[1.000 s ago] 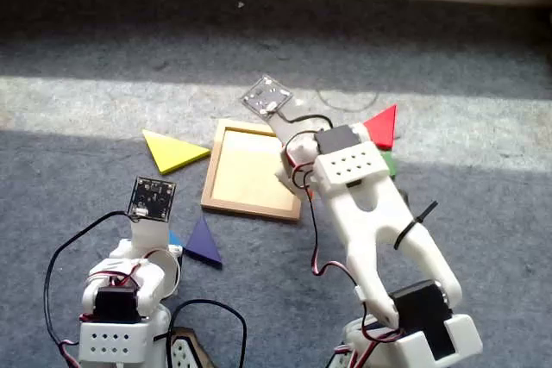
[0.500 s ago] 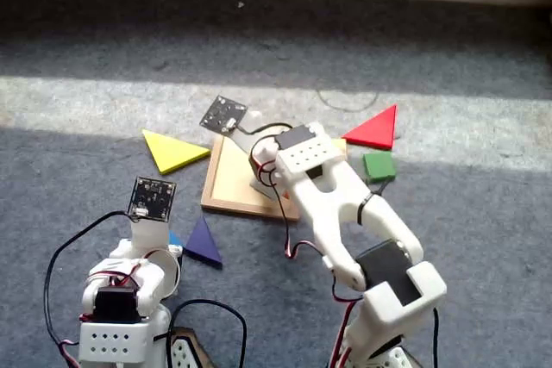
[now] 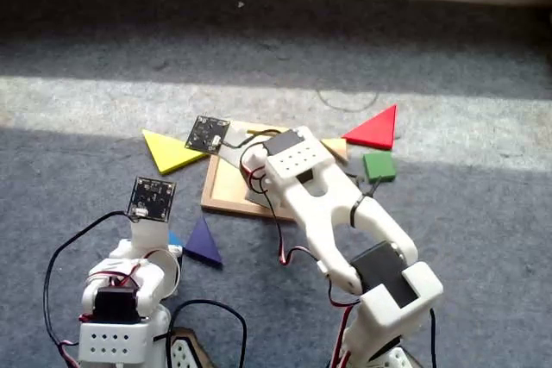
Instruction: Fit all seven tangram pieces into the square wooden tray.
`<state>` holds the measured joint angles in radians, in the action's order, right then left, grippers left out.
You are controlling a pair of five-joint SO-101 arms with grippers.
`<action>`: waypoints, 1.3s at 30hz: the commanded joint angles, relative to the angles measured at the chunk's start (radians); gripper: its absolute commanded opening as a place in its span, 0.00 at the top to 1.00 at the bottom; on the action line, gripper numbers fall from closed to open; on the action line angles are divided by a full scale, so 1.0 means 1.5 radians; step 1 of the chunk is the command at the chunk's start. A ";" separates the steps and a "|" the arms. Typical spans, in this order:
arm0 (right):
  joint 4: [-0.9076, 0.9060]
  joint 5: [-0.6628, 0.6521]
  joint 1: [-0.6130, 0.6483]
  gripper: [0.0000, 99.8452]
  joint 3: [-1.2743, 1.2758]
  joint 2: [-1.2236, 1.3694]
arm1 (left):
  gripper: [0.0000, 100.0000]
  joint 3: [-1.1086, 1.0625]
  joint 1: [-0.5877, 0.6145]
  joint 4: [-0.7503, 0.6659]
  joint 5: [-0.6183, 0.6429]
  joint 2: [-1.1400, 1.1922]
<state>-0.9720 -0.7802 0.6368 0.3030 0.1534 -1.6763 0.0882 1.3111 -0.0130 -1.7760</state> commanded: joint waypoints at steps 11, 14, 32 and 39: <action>-0.001 0.115 -0.015 0.82 -0.021 -0.010 | 0.99 -0.013 -0.009 0.004 -0.002 -0.027; 0.030 0.171 -0.019 0.92 -0.031 -0.010 | 0.99 -0.013 -0.009 0.004 -0.002 -0.027; 0.157 0.272 -0.068 0.99 -0.034 0.065 | 0.99 -0.013 -0.009 0.004 -0.002 -0.027; 0.081 0.272 -0.070 0.99 -0.034 0.094 | 0.99 -0.013 -0.009 0.004 -0.002 -0.027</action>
<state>-0.7679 -0.3798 0.5416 0.2846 0.2915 -1.6763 0.0882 1.3111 -0.0130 -1.7760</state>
